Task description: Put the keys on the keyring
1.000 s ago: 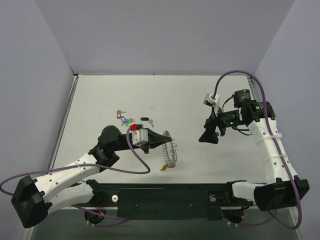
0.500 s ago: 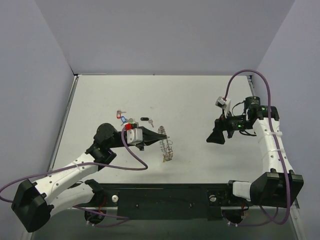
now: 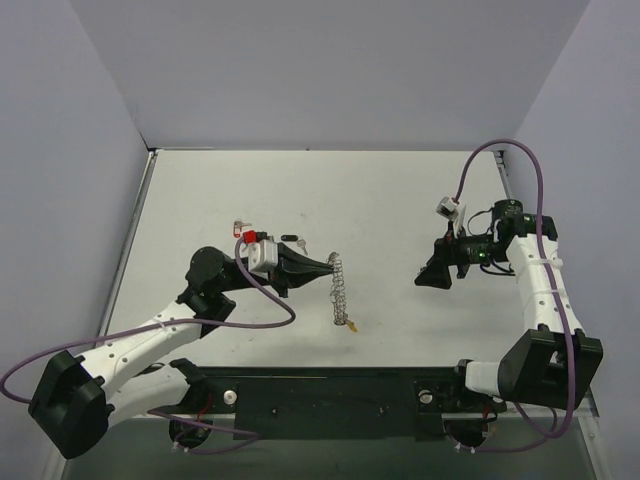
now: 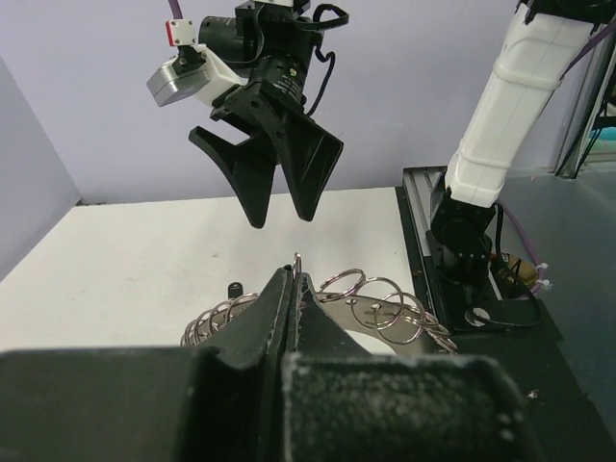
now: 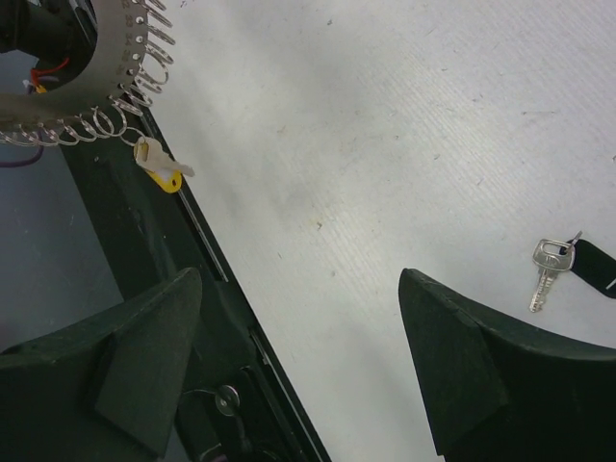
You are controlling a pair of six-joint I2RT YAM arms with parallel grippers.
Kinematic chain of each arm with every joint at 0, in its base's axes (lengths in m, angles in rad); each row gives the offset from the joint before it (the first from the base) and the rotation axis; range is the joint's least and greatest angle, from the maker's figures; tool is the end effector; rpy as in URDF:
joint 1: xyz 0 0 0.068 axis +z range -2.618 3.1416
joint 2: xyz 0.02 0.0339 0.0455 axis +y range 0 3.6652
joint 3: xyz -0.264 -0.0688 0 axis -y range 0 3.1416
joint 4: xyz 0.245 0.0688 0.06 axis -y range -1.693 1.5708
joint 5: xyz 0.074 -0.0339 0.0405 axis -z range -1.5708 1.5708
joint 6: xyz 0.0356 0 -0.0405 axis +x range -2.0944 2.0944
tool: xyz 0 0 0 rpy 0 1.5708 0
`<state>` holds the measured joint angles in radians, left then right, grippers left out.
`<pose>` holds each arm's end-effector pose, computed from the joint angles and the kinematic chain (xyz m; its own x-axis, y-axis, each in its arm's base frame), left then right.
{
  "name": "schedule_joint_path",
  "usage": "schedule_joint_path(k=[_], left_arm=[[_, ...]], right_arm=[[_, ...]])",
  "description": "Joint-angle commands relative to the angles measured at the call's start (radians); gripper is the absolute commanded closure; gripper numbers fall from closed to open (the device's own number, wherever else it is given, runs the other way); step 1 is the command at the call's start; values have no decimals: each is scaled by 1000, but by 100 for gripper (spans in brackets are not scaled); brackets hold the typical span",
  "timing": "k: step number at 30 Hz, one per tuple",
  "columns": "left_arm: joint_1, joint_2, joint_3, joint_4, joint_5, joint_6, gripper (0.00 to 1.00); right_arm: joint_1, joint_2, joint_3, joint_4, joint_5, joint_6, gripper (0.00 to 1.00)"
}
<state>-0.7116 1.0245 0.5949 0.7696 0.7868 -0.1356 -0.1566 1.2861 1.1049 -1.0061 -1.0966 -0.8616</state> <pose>0.1532 -0.1654 0.3246 0.1196 -0.2291 -0.9660 0.9920 0.0685 0.1065 0.2335 -0.0048 0.2980 -0.4010 -0.2875 -0.8698 -0.8629 0.4373 0.2533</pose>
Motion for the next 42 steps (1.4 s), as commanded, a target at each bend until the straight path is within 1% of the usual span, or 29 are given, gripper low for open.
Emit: schedule_joint_path(k=[1, 6, 8, 12, 15, 16, 17, 18, 19, 22, 24, 25, 26, 27, 28, 29, 30, 31, 32, 33, 34, 36, 38, 42], left_arm=[[29, 19, 20, 141, 5, -137, 100], [58, 40, 22, 206, -13, -240, 100], [67, 40, 19, 209, -46, -272, 100], [86, 31, 23, 186, -98, -323, 100], [110, 32, 31, 172, -101, -361, 100], [116, 39, 31, 174, -115, -387, 100], [124, 46, 34, 189, -118, -406, 100], [132, 52, 40, 197, -118, -436, 100], [139, 57, 46, 197, -119, -455, 100], [149, 63, 65, 166, -141, -489, 100], [149, 54, 66, 128, -184, -502, 100], [149, 48, 65, 105, -207, -513, 100], [149, 37, 63, 93, -215, -515, 100], [147, 23, 62, 62, -228, -513, 100], [147, 16, 57, 34, -236, -513, 100], [149, -4, 52, 25, -250, -510, 100], [147, -15, 40, 10, -257, -509, 100], [149, -38, 23, 4, -274, -504, 100], [147, -49, 16, -9, -281, -499, 100], [147, -76, 3, -19, -290, -493, 100], [147, -86, -6, -39, -297, -490, 100], [146, -128, -24, -62, -319, -473, 100], [146, -162, -43, -82, -336, -457, 100], [147, -204, -63, -121, -343, -435, 100]], right_arm=[[-17, 13, -8, 38, -13, 48, 22], [-24, 15, -19, 75, 10, 98, 21], [-26, 10, -23, 87, 29, 116, 21], [-37, -7, -34, 156, 81, 206, 21], [-64, -21, -48, 228, 119, 303, 21], [-75, -39, -56, 257, 127, 365, 21], [-95, -51, -82, 340, 157, 422, 17], [-106, -73, -92, 430, 185, 544, 17], [-125, -86, -114, 463, 219, 582, 16], [-146, -120, -145, 536, 276, 694, 16], [-144, -119, -158, 543, 334, 726, 16], [-141, -111, -154, 537, 395, 748, 18], [-141, -78, -136, 506, 424, 760, 19], [-141, -38, -120, 489, 431, 759, 20], [-132, -19, -102, 456, 437, 750, 23], [-118, 16, -90, 440, 440, 712, 25], [-80, 36, -71, 407, 473, 684, 30], [-48, 65, -62, 387, 512, 626, 31], [1, 80, -44, 367, 573, 604, 36], [26, 113, -39, 360, 593, 583, 41], [57, 130, -25, 360, 621, 575, 52], [80, 183, -4, 362, 639, 555, 60], [98, 232, 9, 379, 652, 543, 63], [149, 304, 6, 409, 707, 539, 64]])
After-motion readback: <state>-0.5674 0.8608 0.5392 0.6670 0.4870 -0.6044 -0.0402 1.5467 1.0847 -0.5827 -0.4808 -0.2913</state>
